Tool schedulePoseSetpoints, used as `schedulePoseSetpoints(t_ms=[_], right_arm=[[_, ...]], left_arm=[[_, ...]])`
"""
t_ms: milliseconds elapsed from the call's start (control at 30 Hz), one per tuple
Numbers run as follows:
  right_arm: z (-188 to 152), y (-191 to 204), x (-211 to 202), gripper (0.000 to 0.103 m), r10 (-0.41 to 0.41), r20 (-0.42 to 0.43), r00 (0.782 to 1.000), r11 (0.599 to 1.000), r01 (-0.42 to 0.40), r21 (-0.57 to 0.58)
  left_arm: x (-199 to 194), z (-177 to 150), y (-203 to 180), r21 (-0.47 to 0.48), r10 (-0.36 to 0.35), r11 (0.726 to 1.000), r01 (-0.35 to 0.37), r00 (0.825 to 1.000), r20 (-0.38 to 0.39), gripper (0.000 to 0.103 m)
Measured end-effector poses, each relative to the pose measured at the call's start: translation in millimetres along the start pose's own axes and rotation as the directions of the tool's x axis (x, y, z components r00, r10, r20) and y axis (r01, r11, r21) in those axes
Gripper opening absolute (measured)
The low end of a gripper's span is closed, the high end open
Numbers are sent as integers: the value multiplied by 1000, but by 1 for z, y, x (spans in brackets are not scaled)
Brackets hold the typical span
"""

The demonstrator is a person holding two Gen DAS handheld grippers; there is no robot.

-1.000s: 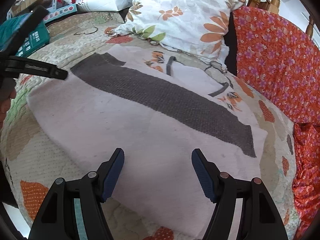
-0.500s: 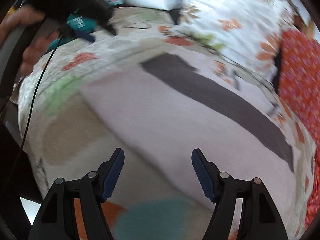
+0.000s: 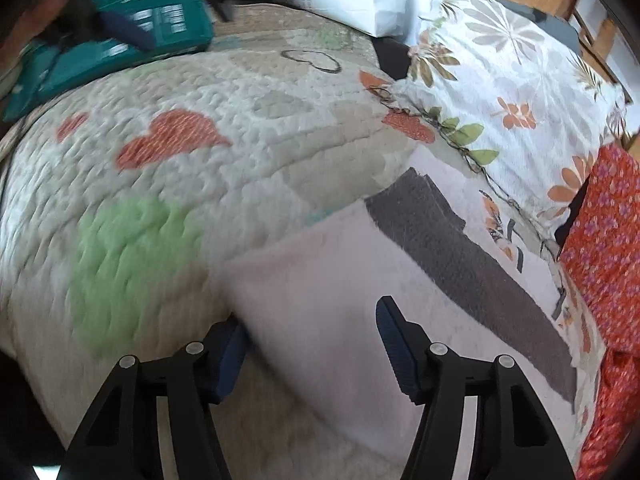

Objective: Fold small clothes
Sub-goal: 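Grasp the sweater's side edge with the right gripper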

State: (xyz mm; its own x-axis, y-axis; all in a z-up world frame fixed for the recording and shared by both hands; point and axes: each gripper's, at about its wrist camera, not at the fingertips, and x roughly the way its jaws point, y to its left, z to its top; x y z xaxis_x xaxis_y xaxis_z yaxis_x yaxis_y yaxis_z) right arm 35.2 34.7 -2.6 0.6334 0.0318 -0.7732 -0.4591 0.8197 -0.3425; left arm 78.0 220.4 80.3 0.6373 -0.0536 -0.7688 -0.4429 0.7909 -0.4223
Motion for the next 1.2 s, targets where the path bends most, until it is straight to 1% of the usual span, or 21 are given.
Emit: schedulePoseSetpoints(t_ms=[33, 200, 367, 400, 433, 467, 500, 533, 567, 600, 667, 733, 867, 967, 1033, 1067, 1100, 1167, 1200], right_arm=[[3, -1, 3, 66, 0, -5, 1000, 1000, 0, 18], [13, -15, 19, 66, 16, -38, 999, 992, -11, 127], [17, -26, 30, 66, 46, -54, 997, 974, -33, 224], [18, -26, 31, 64, 49, -52, 997, 972, -35, 232], [18, -26, 30, 61, 55, -49, 997, 971, -42, 236], [18, -25, 30, 52, 65, -45, 997, 970, -53, 237], [19, -24, 29, 40, 69, -45, 997, 971, -57, 233], [21, -22, 28, 32, 66, -49, 997, 974, -54, 220], [22, -20, 27, 20, 54, -58, 997, 977, -41, 207], [23, -20, 26, 14, 54, -61, 997, 978, -41, 203], [23, -26, 25, 11, 76, -65, 995, 973, -60, 221], [22, -38, 22, 10, 114, -65, 991, 961, -93, 261], [21, -73, 7, 9, 157, -28, 987, 927, -138, 349], [16, -118, -14, 9, 170, 26, 985, 887, -164, 432], [9, -148, -28, 9, 158, 52, 986, 865, -163, 474], [0, -173, -38, 9, 145, 70, 987, 845, -161, 511], [-6, -189, -43, 9, 137, 77, 987, 831, -157, 534], [-28, -231, -59, 9, 105, 92, 990, 792, -140, 594], [-41, -250, -67, 9, 85, 95, 992, 773, -126, 622]], left_arm=[[-1, 1, 2, -10, -2, 1000, 2, 1000, 4, 63], [-4, 4, 10, -56, -11, 998, 12, 1000, 15, 64], [-3, 4, 11, -51, -10, 999, 10, 1000, 8, 64], [-3, 4, 10, -49, -9, 999, 9, 1000, 7, 64], [-2, 3, 10, -47, -7, 999, 7, 1000, 5, 64], [-1, 3, 10, -48, -6, 999, 6, 1000, 3, 64], [-1, 3, 10, -50, -7, 999, 7, 1000, 1, 64], [-1, 3, 10, -55, -10, 998, 10, 1000, -3, 64], [0, 2, 11, -58, -14, 998, 13, 1000, -6, 64], [0, 2, 10, -60, -17, 998, 16, 1000, -11, 64], [1, 2, 7, -50, -20, 999, 19, 1000, -15, 64], [1, 0, 3, -35, -17, 999, 17, 1000, -14, 64], [3, -5, -7, -2, -16, 1000, 16, 1000, -22, 64], [10, -16, -19, 25, -27, 999, 29, 998, -55, 65], [16, -26, -32, 49, -39, 998, 43, 996, -85, 65], [18, -32, -40, 70, -42, 996, 48, 994, -97, 65], [20, -36, -46, 88, -43, 995, 52, 994, -104, 65], [25, -53, -70, 152, -58, 985, 78, 989, -134, 65], [28, -63, -84, 185, -76, 977, 106, 984, -162, 65]])
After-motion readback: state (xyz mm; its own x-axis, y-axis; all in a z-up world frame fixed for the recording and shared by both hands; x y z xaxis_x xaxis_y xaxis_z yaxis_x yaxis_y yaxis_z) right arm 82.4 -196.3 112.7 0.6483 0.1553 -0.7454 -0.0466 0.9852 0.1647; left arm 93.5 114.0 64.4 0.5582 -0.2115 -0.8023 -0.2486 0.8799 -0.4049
